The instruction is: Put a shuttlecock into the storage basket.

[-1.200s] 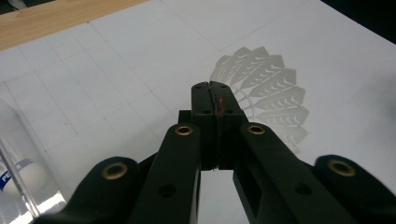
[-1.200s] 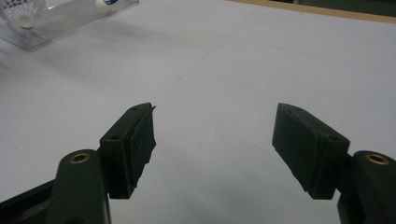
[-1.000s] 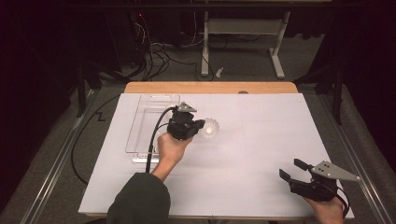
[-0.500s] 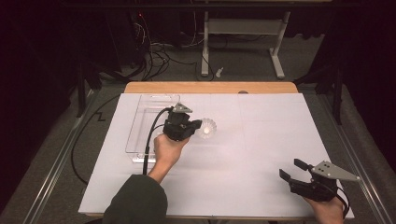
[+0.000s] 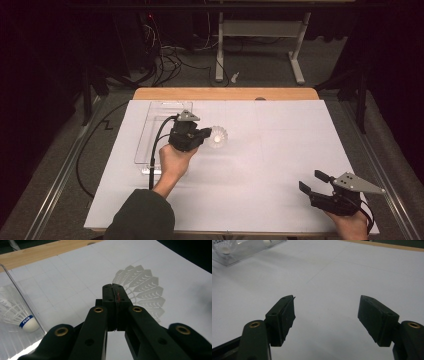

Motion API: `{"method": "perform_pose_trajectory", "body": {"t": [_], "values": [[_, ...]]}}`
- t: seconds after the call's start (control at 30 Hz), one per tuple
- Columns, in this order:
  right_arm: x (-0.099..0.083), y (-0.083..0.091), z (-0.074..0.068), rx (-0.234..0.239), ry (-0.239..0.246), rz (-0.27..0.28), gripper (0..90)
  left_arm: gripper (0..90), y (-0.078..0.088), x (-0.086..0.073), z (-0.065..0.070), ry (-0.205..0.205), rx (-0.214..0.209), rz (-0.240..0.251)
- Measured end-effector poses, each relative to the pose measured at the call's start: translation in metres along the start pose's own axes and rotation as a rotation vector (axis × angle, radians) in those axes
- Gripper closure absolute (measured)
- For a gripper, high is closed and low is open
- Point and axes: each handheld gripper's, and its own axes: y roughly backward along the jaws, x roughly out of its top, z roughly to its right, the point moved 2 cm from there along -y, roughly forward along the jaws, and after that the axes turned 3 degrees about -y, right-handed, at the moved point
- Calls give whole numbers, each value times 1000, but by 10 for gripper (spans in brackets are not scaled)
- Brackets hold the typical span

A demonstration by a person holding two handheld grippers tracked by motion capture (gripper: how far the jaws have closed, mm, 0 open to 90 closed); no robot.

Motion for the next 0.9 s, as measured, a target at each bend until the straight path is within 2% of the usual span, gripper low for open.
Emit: {"method": "perform_pose_trajectory", "body": {"t": [0.3,0.9], "values": [[0,0,0,0,-1,0,302,896,9,-2,-5,16,3,17],[0,0,0,1,0,0,303,896,16,-3,-9,32,11,39]]}}
